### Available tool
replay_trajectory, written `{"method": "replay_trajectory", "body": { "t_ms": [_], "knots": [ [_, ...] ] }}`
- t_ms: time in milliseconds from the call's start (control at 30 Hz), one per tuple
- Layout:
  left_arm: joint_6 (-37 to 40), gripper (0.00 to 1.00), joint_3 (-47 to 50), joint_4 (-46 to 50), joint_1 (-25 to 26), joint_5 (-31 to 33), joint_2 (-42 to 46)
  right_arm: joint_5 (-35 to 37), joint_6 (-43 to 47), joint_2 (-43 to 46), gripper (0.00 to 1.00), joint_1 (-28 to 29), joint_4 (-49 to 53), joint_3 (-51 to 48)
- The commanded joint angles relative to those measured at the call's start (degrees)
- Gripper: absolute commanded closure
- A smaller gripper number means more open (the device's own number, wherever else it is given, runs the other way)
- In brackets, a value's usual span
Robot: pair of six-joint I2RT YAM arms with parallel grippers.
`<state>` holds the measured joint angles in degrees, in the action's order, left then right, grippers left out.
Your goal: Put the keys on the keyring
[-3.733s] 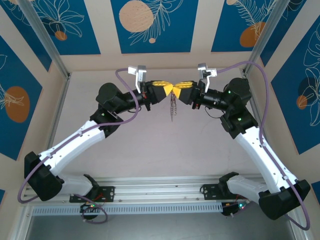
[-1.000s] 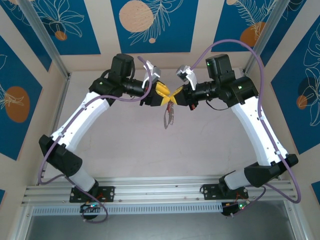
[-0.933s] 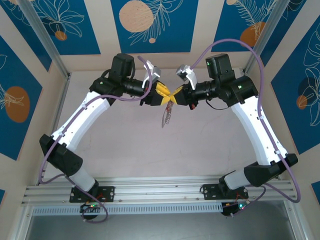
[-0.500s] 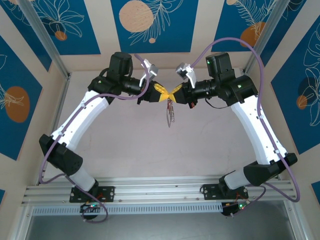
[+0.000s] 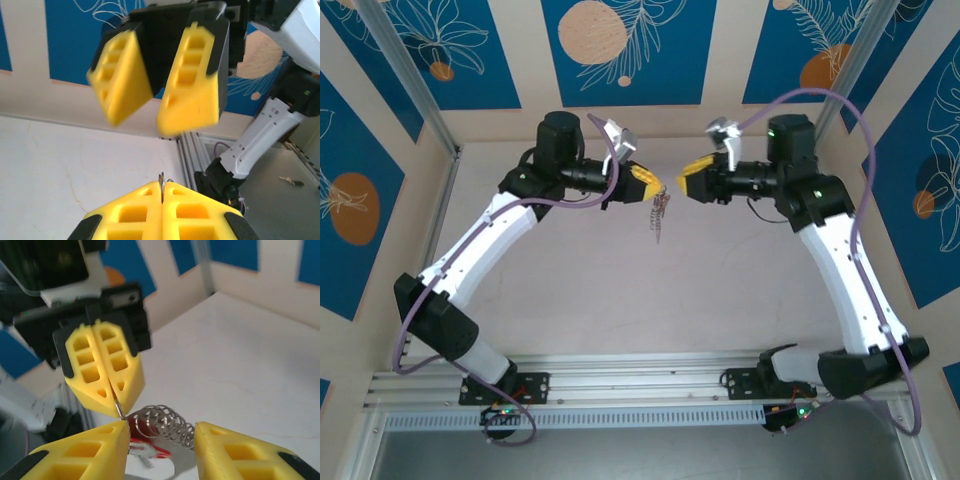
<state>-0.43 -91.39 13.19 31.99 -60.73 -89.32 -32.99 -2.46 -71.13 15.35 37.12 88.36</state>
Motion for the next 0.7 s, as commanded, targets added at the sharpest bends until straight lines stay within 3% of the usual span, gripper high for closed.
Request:
{"method": "replay_trajectory", "body": {
  "t_ms": [0, 333, 667],
  "knots": [
    [-8.2, 1.0, 2.9, -12.8, 0.5, 4.5, 3.6, 1.5, -8.7, 6.4, 0.6, -1.8, -13.1, -6.7],
    [-24.9, 1.0, 11.1, -34.7, 1.7, 12.1, 6.1, 9.7, -17.2, 12.6, 0.58, 1.5, -34.1, -24.7],
    [-29.5, 1.0, 12.1, -40.0, 2.9, 14.0, 5.8, 10.5, -16.2, 10.1, 0.58, 4.7, -38.2, -24.6]
  ]
}}
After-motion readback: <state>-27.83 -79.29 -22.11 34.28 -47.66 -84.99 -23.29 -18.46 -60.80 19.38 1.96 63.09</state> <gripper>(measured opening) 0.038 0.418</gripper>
